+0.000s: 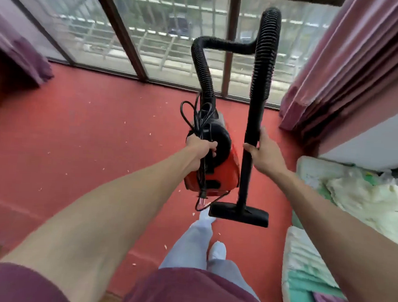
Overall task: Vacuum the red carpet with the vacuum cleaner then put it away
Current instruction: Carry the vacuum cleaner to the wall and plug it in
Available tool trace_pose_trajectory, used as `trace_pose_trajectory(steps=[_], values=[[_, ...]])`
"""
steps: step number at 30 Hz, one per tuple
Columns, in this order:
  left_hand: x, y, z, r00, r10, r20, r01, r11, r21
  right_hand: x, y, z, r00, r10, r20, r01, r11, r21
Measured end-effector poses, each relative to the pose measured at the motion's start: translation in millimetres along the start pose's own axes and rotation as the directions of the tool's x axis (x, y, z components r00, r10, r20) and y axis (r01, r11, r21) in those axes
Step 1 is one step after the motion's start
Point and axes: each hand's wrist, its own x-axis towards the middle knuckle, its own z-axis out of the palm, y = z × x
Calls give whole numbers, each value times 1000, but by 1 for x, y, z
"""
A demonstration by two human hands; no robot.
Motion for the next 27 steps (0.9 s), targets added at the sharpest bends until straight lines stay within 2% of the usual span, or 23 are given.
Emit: trace_pose_trajectory(steps=[5,11,18,24,27], values=[[-55,-18,-88,987,-13,-161,-12,989,-151,-14,-67,34,969,-174,176,182,983,-28],[-109,-51,-191,939,-55,-340,-46,958,-284,-29,-156,100,872,-350,342,389,920,-50],[-156,-112,-315,866,-148,-478,-99,886,-453,-73,-258,215,730,-451,514,547,836,-42],[-183,-168,-427,821,-251,-513,-146,776,-613,-124,-347,326,597,-492,633,675,735,-66],[-187,-190,-485,807,-286,-516,-161,736,-658,-143,-385,380,555,-485,676,705,705,-74]])
